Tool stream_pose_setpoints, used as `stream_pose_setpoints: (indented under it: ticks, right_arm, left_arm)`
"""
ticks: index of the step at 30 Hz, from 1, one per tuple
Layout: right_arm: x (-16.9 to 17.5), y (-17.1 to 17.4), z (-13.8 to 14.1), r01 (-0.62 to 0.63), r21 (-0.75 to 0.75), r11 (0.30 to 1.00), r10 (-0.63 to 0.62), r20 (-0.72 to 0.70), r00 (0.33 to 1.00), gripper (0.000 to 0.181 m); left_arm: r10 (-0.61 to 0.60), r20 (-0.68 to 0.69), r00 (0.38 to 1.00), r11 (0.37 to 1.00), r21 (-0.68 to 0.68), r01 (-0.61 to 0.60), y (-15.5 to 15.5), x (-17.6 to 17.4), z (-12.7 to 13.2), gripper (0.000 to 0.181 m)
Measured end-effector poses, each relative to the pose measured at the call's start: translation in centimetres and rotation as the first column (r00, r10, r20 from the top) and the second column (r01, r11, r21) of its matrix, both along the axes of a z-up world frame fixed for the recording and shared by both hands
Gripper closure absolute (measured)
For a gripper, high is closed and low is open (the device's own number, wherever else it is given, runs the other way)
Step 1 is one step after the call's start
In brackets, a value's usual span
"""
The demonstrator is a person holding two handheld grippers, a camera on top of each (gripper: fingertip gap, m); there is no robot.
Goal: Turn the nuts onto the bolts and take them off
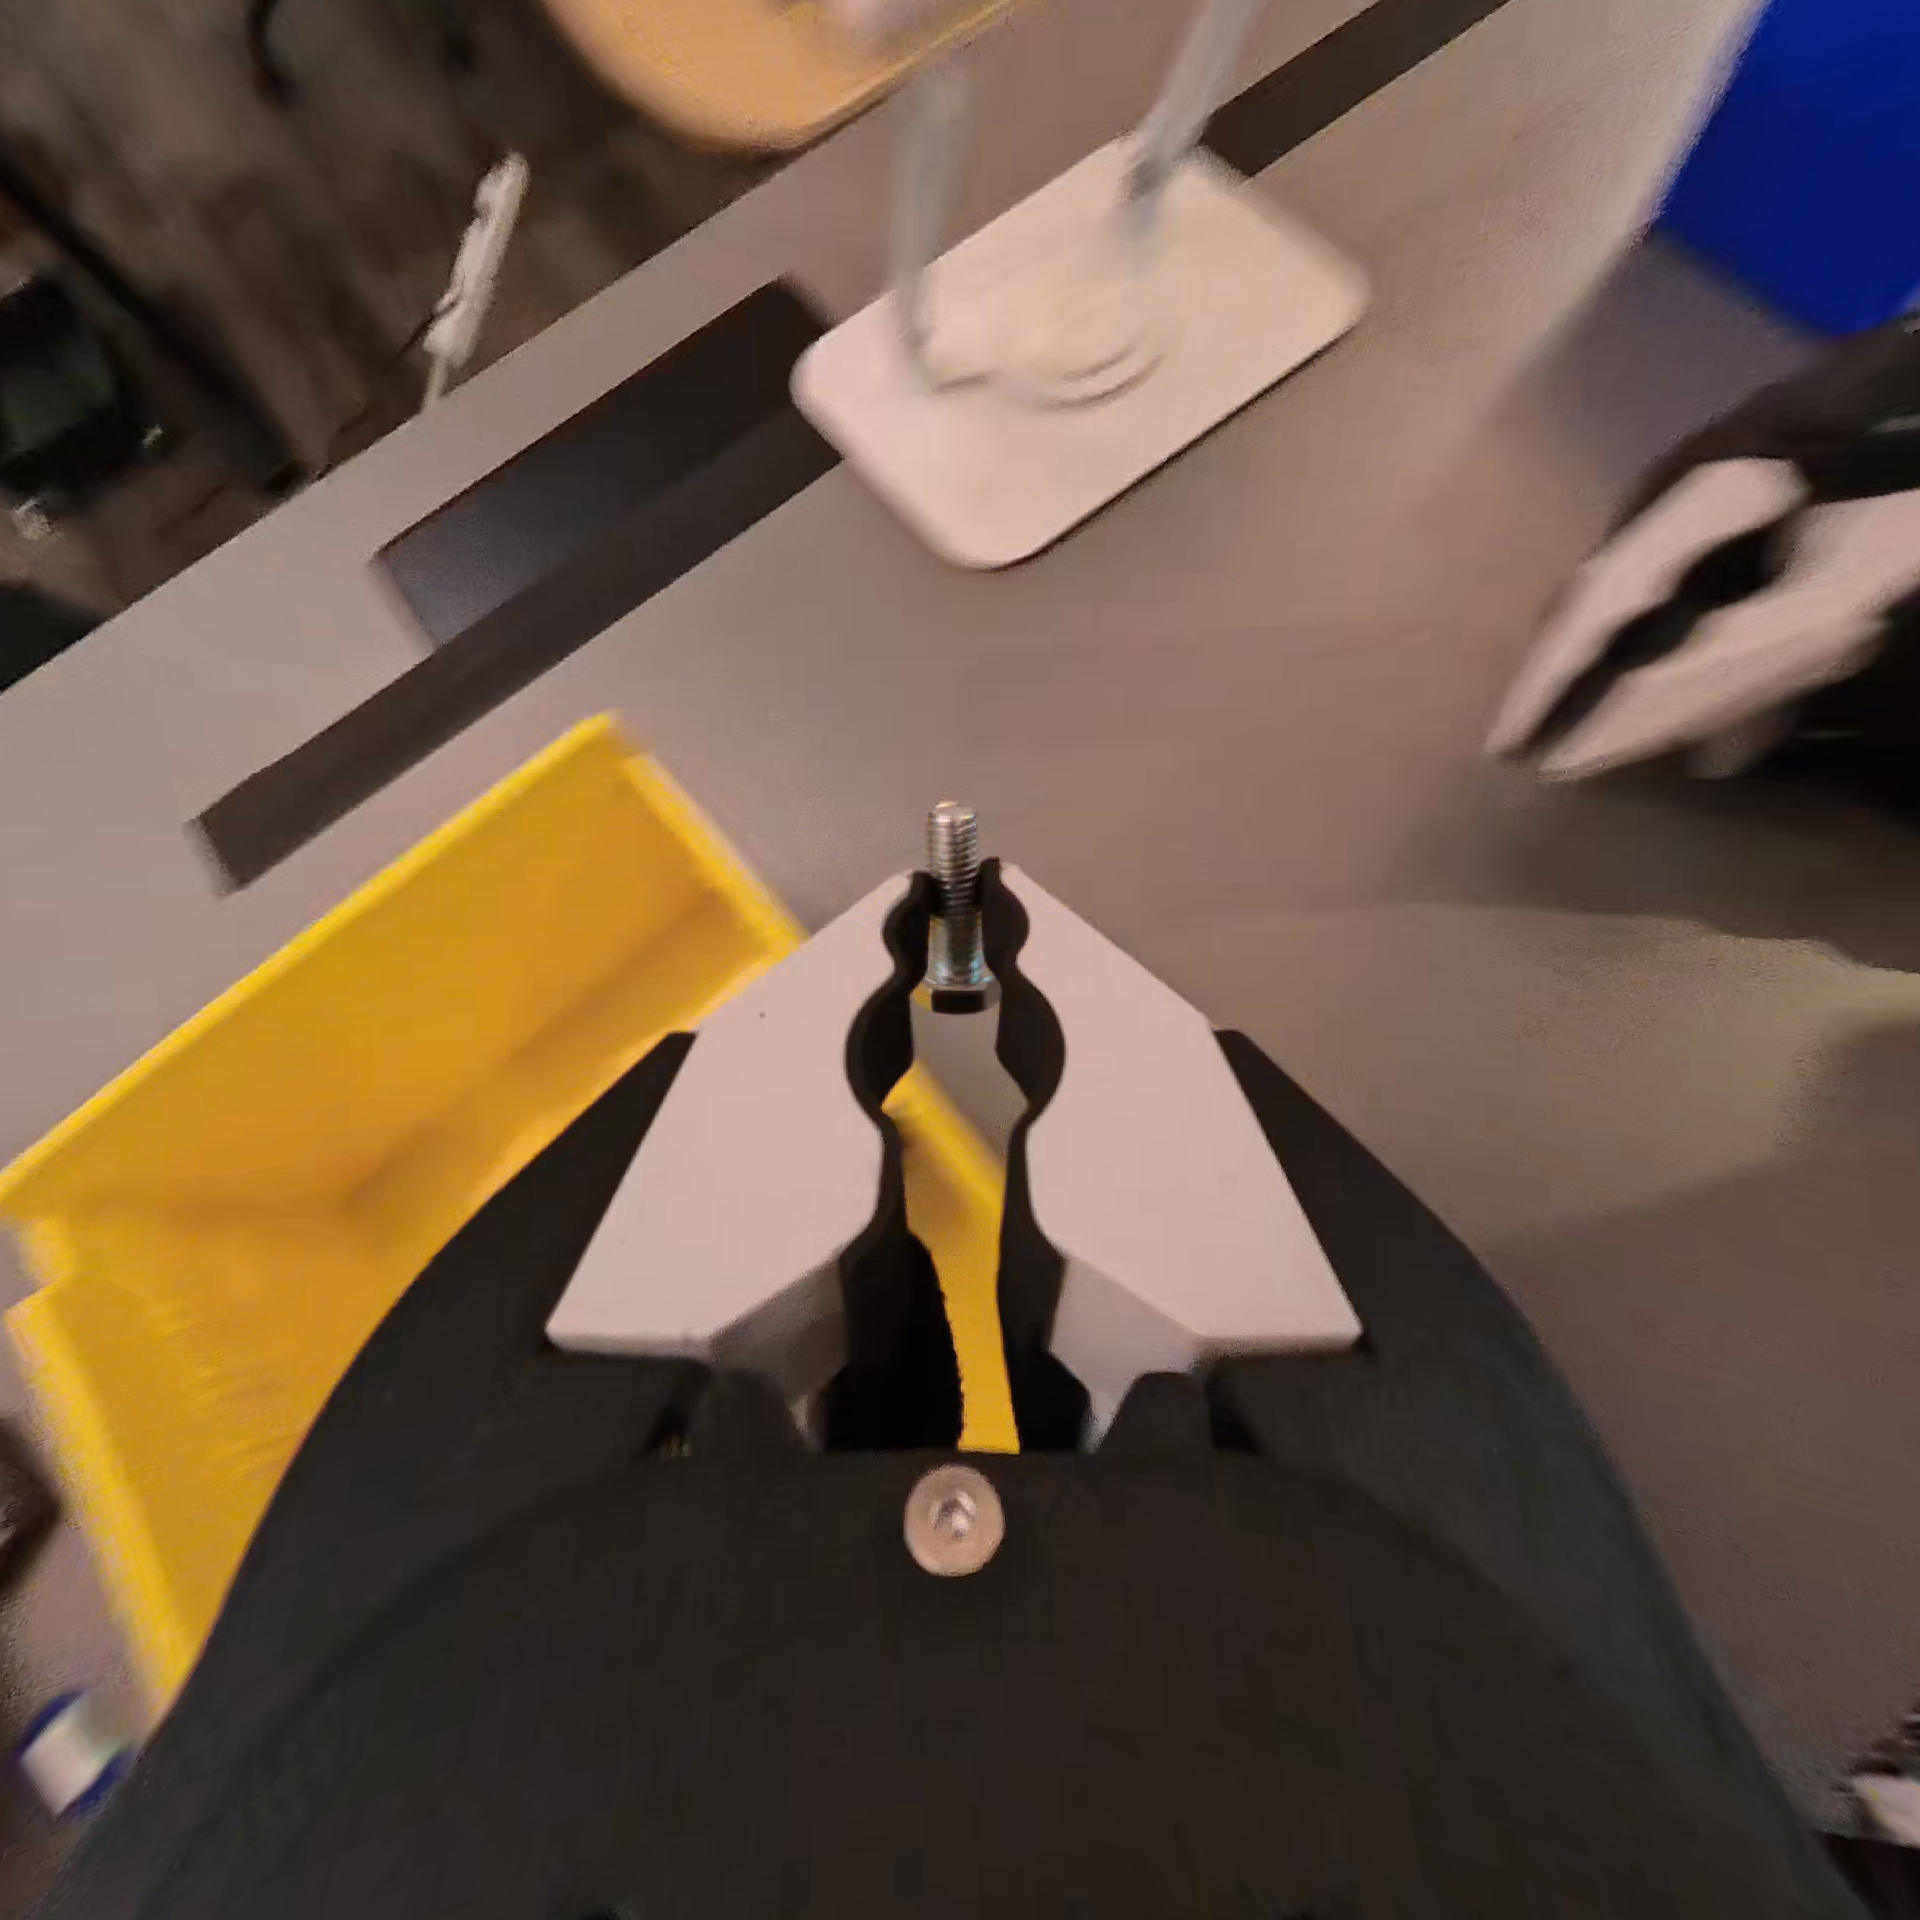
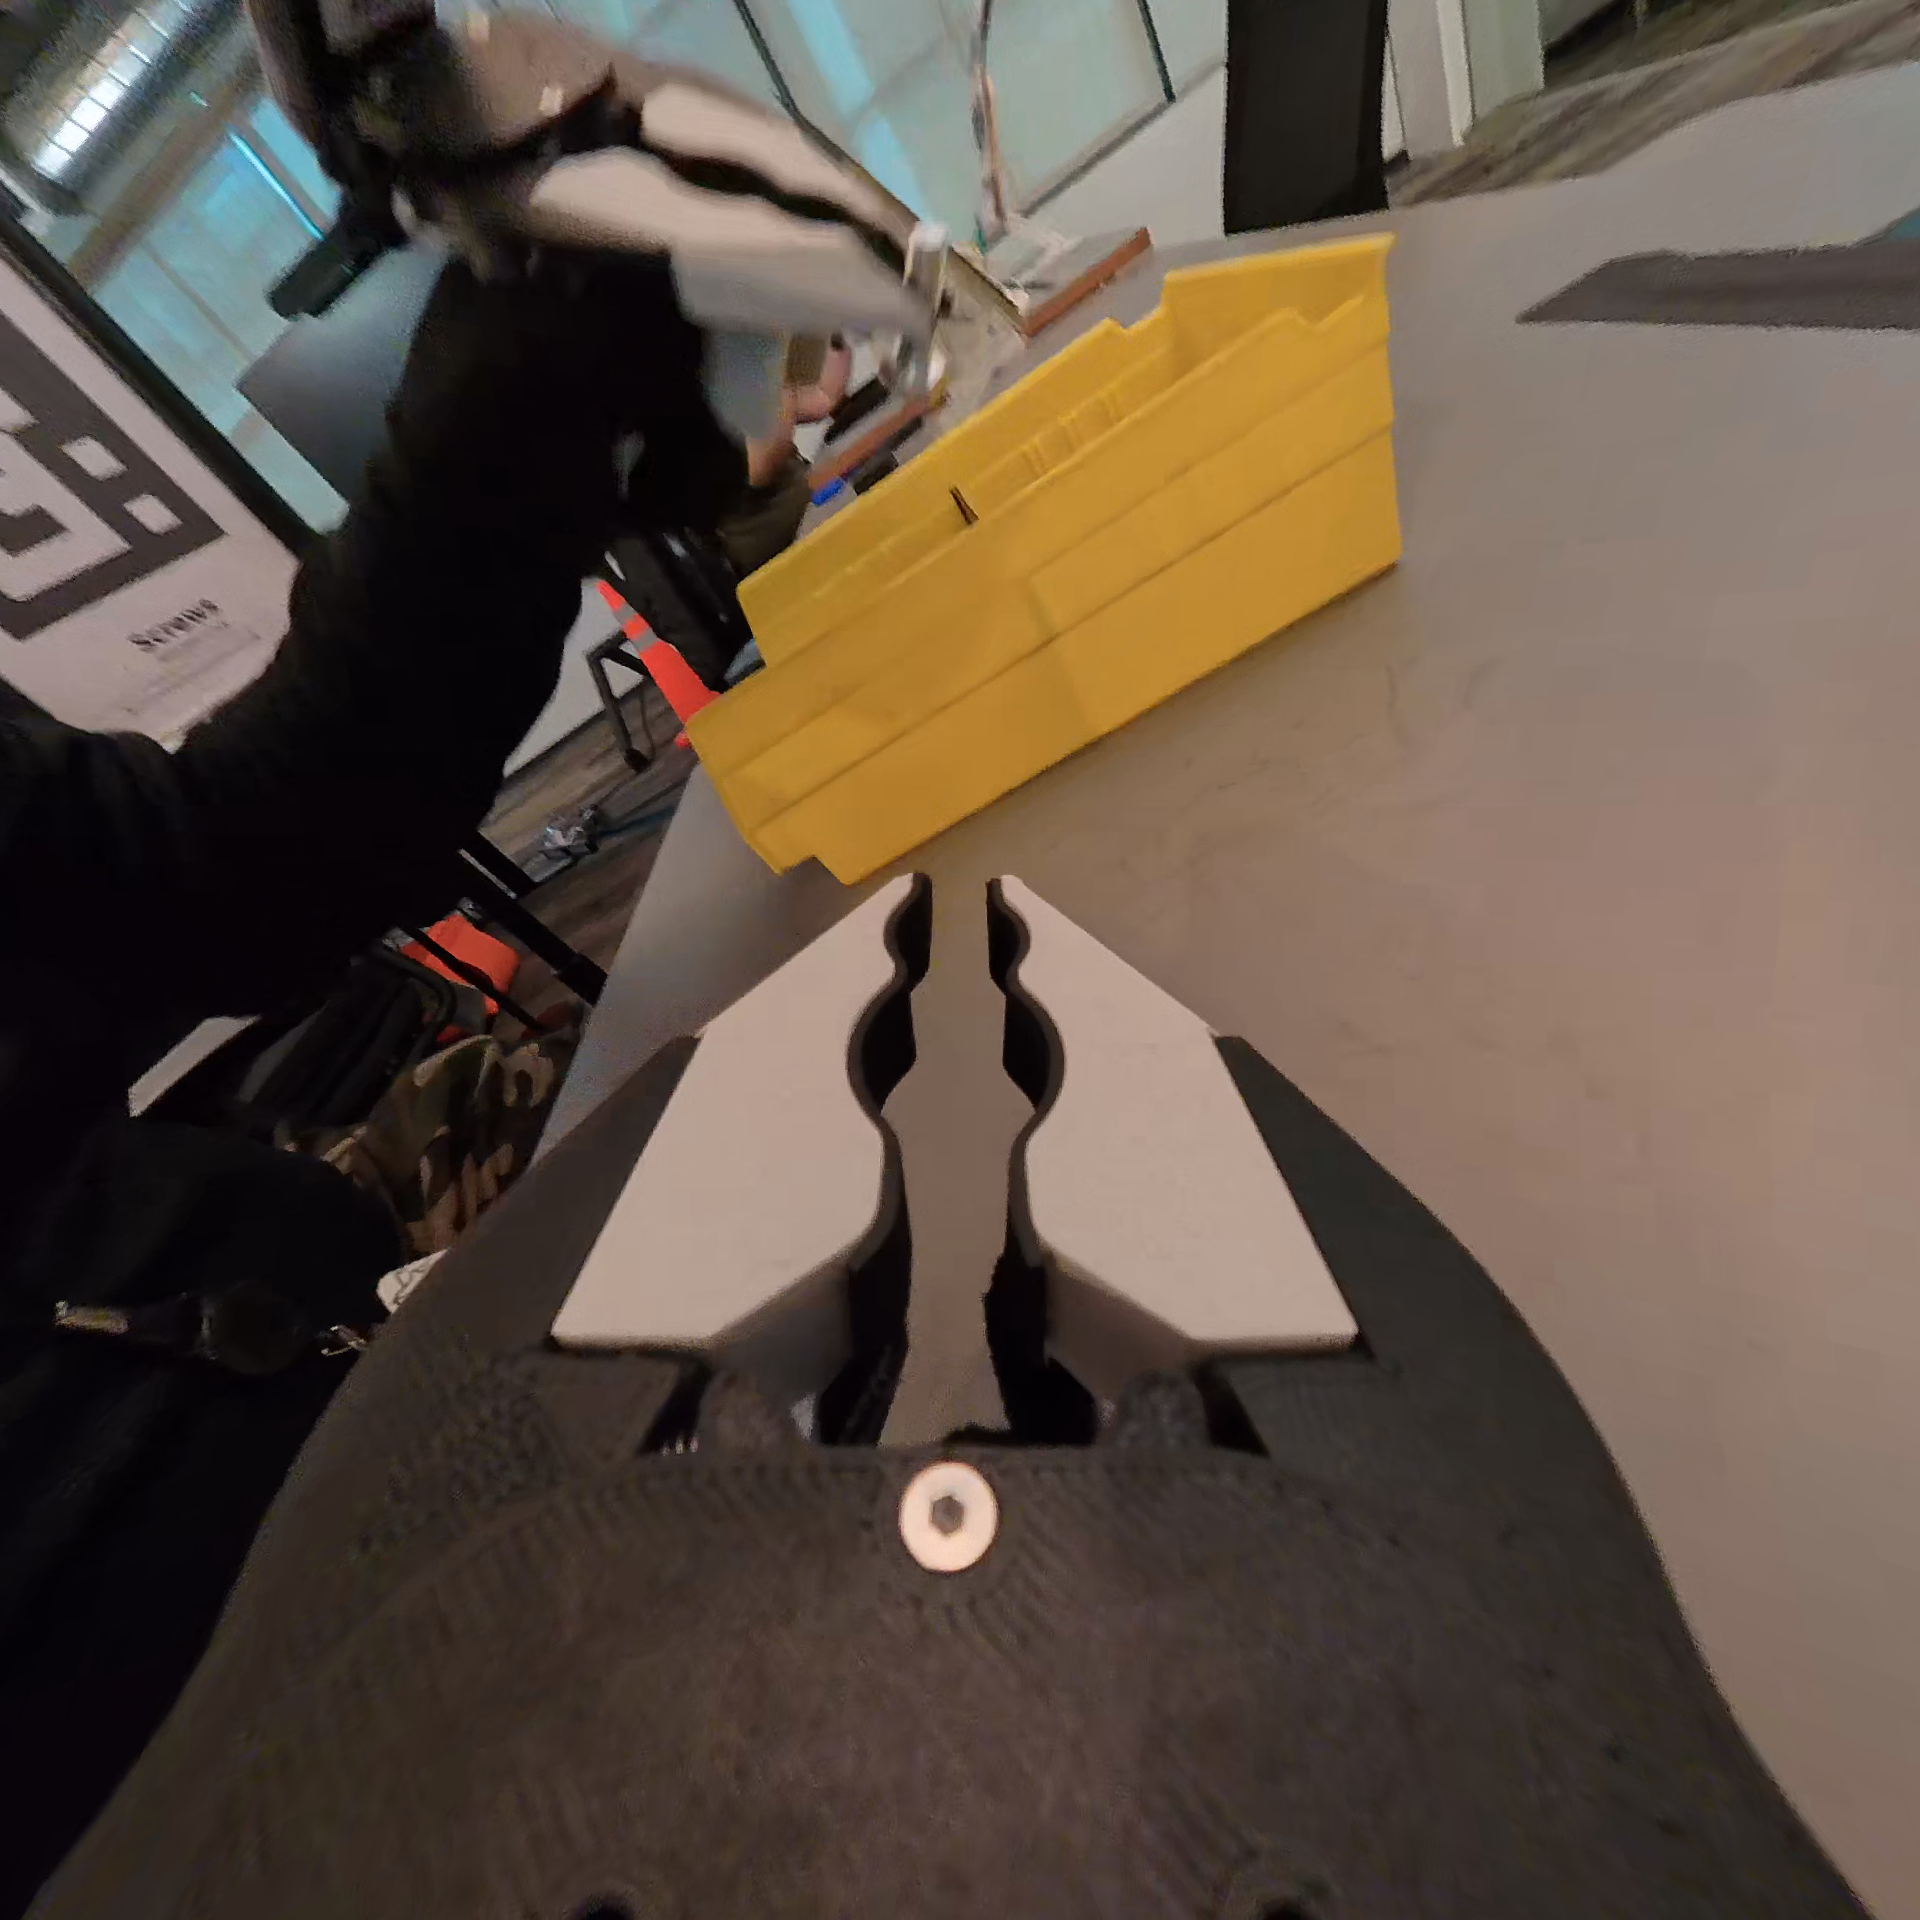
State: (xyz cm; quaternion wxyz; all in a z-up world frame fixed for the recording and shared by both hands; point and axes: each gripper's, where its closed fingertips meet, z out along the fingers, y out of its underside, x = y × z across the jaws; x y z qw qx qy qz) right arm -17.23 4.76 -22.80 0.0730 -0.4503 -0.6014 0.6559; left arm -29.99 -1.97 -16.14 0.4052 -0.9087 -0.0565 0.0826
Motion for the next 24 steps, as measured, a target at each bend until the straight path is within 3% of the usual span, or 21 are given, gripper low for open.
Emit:
stream_pose_setpoints:
  ticks: [2,4,7,12,17,24]
  right_arm:
    - [0.2,0.6,0.8,0.0,-0.03,1.0,-0.001,-0.033,0.999,0.172]
    - [0.5,1.3,1.6,-0.004,-0.068,0.998,0.0,-0.065,0.998,0.171]
    - [0.9,1.9,2.1,-0.017,-0.055,0.998,0.012,-0.089,0.996,0.17]
    - [1.6,0.5,1.0,-0.111,0.051,0.993,0.114,-0.053,0.992,0.167]
    - [1.2,0.1,-1.0,-0.107,0.096,0.99,0.103,0.041,0.994,0.162]
    - [1.0,-0.4,-2.4,-0.117,0.112,0.987,0.105,0.108,0.989,0.173]
  left_arm:
    - [-0.078,0.027,0.997,0.994,0.08,0.075,1.9,5.6,-0.4,0.174]
    - [-0.156,0.064,0.986,0.983,0.111,0.149,3.7,11.0,-2.5,0.174]
    - [-0.181,0.024,0.983,0.972,0.156,0.175,5.6,14.8,-5.8,0.174]
    - [-0.121,-0.066,0.99,0.981,0.146,0.129,6.6,14.0,-10.2,0.174]
    - [-0.124,-0.252,0.96,0.981,0.113,0.156,6.8,13.6,-10.0,0.173]
    - [-0.133,-0.317,0.939,0.98,0.096,0.171,7.2,13.8,-10.3,0.174]
